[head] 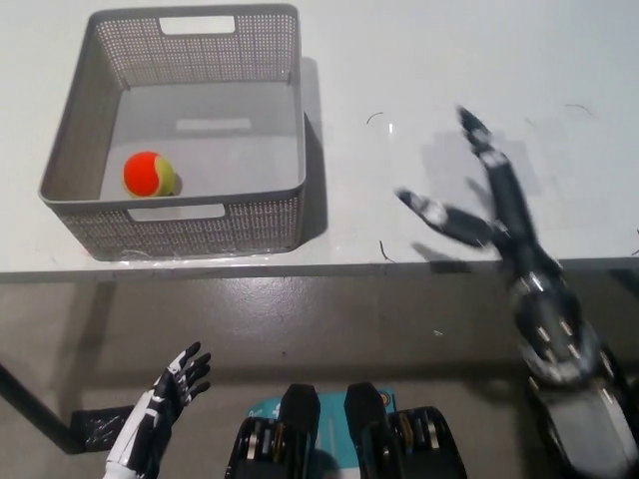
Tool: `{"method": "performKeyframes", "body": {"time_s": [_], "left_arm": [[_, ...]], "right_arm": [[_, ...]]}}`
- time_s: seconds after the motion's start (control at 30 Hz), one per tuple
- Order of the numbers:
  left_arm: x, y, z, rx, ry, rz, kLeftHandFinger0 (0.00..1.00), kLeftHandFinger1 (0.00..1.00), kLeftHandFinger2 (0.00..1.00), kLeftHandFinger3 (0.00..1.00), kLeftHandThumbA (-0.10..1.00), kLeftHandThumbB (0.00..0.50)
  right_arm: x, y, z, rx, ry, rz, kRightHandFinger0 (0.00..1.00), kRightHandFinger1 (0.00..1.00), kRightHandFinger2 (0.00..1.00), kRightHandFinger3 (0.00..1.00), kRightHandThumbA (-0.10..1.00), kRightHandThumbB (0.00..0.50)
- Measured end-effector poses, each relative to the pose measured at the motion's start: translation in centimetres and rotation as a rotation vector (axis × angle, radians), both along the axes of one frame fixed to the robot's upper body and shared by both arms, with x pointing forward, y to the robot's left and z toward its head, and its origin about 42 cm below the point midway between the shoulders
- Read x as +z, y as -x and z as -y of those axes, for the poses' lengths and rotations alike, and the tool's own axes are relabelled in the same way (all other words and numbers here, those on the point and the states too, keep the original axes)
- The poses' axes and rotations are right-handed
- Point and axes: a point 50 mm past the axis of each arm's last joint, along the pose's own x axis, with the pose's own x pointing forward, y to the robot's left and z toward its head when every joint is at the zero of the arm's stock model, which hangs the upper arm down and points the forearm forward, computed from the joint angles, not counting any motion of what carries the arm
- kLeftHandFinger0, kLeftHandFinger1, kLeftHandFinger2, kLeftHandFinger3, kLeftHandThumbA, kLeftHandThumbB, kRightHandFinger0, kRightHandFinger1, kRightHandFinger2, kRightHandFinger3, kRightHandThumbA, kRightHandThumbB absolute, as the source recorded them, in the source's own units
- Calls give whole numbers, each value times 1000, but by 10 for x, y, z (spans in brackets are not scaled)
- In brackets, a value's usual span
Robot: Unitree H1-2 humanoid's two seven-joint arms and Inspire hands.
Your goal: Use the right hand to pick up a tennis ball and put it into a container on the left side
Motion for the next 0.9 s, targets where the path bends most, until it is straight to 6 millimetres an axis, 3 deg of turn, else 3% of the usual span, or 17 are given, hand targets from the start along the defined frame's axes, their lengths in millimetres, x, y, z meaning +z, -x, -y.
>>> {"method": "performKeyframes", "body": {"time_s": [0.13,0.3,0.43,0.57,0.7,0.9], "left_arm": [[0,1,-3,14,2,3,1000,1000,1000,1000,1000,209],[-1,5,-12,48,8,4,1000,1000,1000,1000,1000,180],[-2,9,-16,69,20,4,1000,1000,1000,1000,1000,215],[-9,19,-19,85,29,-15,1000,1000,1000,1000,1000,206],[-12,24,-19,97,41,-23,1000,1000,1000,1000,1000,194],[-11,24,-21,116,56,-16,1000,1000,1000,1000,1000,201]], "right_arm": [[-13,44,28,-37,-89,20,1000,1000,1000,1000,1000,210],[-36,81,46,-37,-184,13,1000,1000,1000,1000,1000,170],[-57,95,49,0,-238,-18,1000,1000,1000,1000,1000,146],[-75,107,50,8,-265,-56,1000,1000,1000,1000,1000,142],[-95,112,51,9,-273,-99,1000,1000,1000,1000,1000,178],[-116,118,42,60,-311,-168,1000,1000,1000,1000,986,161]]}}
